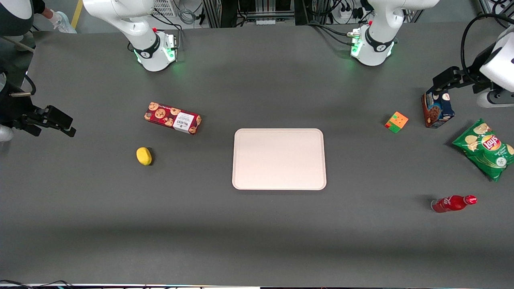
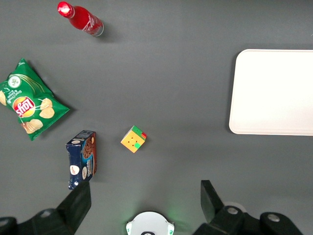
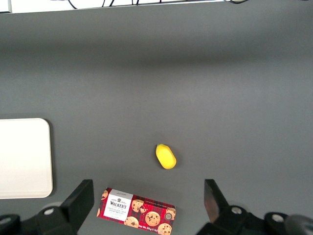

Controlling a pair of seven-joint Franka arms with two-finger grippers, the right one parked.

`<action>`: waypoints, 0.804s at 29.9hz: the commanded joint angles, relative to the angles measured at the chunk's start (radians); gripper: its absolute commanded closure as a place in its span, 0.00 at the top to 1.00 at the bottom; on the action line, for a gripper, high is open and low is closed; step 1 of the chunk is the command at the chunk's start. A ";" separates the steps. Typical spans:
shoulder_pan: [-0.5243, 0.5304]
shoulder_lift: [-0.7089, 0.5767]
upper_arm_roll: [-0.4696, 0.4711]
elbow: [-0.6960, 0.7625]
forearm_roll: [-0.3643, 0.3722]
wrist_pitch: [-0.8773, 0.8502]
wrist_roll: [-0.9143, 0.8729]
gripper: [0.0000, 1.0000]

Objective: Place cookie box on tray

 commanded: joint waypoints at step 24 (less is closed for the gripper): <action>0.026 -0.262 0.438 -0.534 0.193 0.215 0.549 1.00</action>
